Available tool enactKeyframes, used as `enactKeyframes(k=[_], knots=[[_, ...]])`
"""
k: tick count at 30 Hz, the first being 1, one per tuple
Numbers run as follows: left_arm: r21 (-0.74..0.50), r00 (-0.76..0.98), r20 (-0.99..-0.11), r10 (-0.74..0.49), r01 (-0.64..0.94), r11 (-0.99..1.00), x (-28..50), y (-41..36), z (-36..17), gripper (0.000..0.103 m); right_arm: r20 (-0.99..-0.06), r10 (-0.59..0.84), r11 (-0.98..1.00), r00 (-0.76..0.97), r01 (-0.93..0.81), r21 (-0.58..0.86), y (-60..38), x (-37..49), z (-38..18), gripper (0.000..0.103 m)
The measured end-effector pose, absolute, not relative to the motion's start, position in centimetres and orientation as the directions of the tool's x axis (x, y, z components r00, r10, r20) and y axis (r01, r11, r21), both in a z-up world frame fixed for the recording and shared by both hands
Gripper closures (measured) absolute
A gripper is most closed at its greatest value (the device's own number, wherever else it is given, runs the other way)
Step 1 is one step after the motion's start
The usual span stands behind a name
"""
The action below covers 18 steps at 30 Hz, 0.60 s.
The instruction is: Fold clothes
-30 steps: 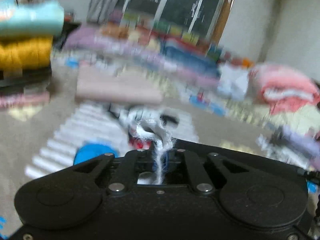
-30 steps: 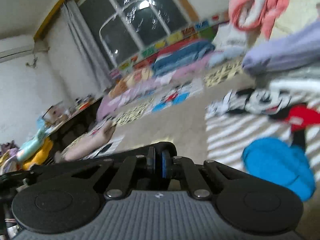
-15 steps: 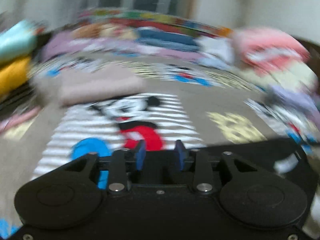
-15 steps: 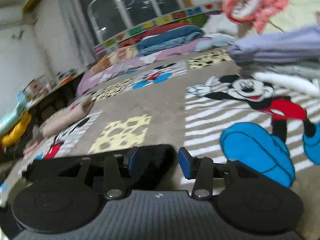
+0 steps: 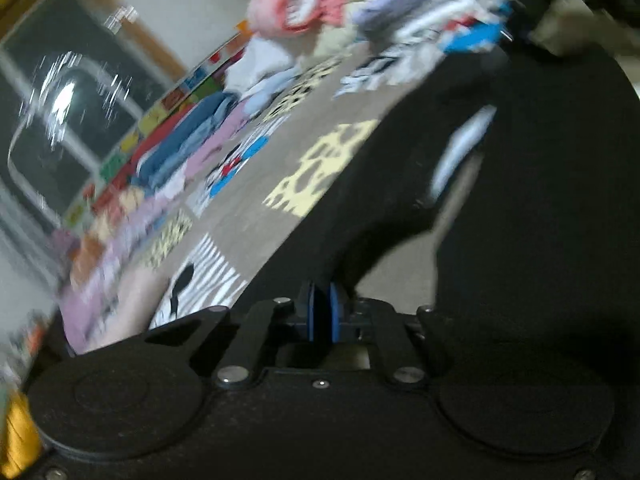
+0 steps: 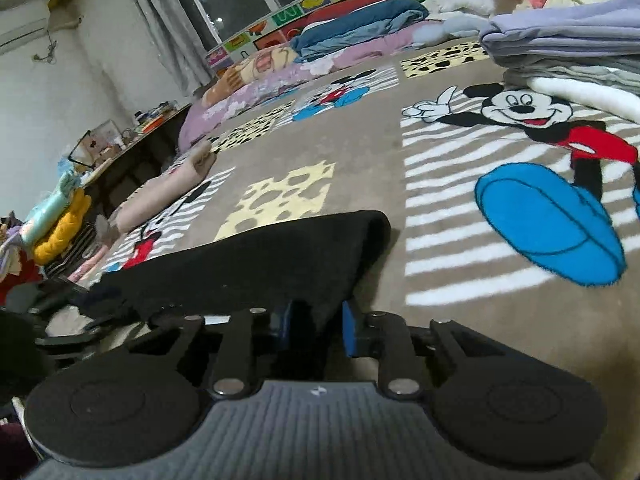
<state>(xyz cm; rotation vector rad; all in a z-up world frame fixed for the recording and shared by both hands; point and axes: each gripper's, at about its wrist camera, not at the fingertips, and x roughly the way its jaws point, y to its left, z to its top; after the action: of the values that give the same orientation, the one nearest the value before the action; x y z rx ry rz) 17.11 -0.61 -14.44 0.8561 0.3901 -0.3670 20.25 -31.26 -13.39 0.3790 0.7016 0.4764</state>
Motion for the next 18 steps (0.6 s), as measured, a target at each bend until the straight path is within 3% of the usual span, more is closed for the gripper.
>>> enactKeyframes(k=[4, 7, 10, 11, 12, 13, 14, 15, 16, 18], knots=[[0.726, 0.862, -0.482, -0.158, 0.493, 0.48, 15.5, -0.3, -15.4, 0.098, -0.524, 0.545, 0.817, 0.655, -0.275, 0.506, -32.1, 19.5, -13.4, 0.081], [0.716, 0.856, -0.492, -0.159, 0.502, 0.486, 15.4, -0.1, -15.0, 0.098, -0.506, 0.571, 0.79, 0.647, -0.264, 0.554, -33.0, 19.2, -13.7, 0.08], [0.691, 0.857, -0.485, -0.172, 0.496, 0.525, 15.7, 0.1, -13.6, 0.095, -0.455, 0.601, 0.739, 0.657, -0.241, 0.629, -34.2, 19.2, -14.0, 0.066], [0.694, 0.86, -0.479, -0.179, 0.495, 0.522, 15.9, -0.2, -13.7, 0.088, -0.437, 0.608, 0.721, 0.663, -0.23, 0.654, -34.5, 19.4, -14.2, 0.06], [0.697, 0.862, -0.472, -0.187, 0.494, 0.519, 16.0, -0.5, -13.8, 0.077, -0.419, 0.615, 0.701, 0.668, -0.219, 0.678, -34.7, 19.5, -14.4, 0.061], [0.7, 0.863, -0.467, -0.193, 0.494, 0.515, 16.2, -0.8, -13.9, 0.073, -0.41, 0.628, 0.682, 0.662, -0.214, 0.699, -34.8, 19.9, -14.7, 0.062], [0.706, 0.863, -0.465, -0.197, 0.496, 0.505, 16.4, -1.3, -14.4, 0.072, -0.402, 0.642, 0.663, 0.653, -0.209, 0.719, -34.7, 20.2, -15.0, 0.072], [0.718, 0.87, -0.455, -0.19, 0.485, 0.499, 16.7, -1.7, -14.9, 0.083, -0.388, 0.654, 0.641, 0.649, -0.203, 0.74, -34.8, 20.4, -15.3, 0.08], [0.727, 0.876, -0.446, -0.181, 0.473, 0.498, 16.9, -2.0, -15.2, 0.093, -0.372, 0.666, 0.617, 0.647, -0.197, 0.762, -35.0, 20.6, -15.5, 0.081], [0.753, 0.887, -0.429, -0.169, 0.455, 0.476, 16.7, -2.1, -15.5, 0.098, -0.338, 0.687, 0.567, 0.643, -0.184, 0.803, -35.3, 21.0, -15.9, 0.089]])
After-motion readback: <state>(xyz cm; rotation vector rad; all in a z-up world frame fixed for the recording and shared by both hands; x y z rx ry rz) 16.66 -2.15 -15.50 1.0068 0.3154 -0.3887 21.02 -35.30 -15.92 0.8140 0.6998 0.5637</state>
